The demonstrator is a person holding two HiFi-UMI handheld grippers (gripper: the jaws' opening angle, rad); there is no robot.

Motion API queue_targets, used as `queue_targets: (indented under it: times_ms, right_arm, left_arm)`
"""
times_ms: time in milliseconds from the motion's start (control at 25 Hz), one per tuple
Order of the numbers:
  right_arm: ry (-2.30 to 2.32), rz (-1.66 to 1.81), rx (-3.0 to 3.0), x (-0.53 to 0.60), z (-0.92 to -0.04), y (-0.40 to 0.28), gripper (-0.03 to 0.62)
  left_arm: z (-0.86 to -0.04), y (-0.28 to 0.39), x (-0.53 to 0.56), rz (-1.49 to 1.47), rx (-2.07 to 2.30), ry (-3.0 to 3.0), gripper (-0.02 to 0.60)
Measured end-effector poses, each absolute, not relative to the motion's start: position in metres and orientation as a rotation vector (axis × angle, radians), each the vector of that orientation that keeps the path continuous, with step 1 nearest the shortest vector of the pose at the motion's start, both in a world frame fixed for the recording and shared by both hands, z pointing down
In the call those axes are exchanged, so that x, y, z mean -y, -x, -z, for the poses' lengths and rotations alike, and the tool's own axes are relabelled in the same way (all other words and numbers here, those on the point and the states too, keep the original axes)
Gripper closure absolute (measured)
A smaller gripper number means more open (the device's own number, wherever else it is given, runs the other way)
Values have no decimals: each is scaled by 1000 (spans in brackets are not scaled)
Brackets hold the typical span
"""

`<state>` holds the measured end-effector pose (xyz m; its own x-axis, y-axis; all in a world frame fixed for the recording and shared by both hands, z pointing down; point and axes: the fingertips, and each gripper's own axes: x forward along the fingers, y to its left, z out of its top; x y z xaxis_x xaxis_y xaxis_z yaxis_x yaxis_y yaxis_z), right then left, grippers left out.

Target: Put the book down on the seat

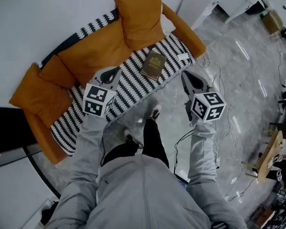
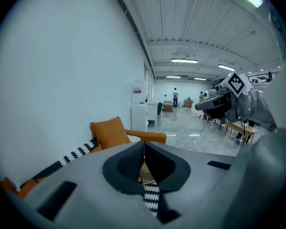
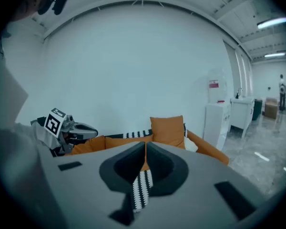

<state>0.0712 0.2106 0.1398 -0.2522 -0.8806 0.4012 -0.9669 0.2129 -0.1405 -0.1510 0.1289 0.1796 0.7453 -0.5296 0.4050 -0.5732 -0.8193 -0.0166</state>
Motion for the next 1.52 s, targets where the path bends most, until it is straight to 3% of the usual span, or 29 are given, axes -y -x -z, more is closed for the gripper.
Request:
queue_targets:
  times_ms: [680, 1520]
  right_arm:
    - [-1817, 3, 2274, -268, 23, -29, 560]
    - [-1693, 324, 2296, -312, 100, 29, 560]
  left_arm:
    - [-1, 153, -187, -430, 960, -3195, 555]
    - [84, 178, -242, -274, 1042, -3398, 555]
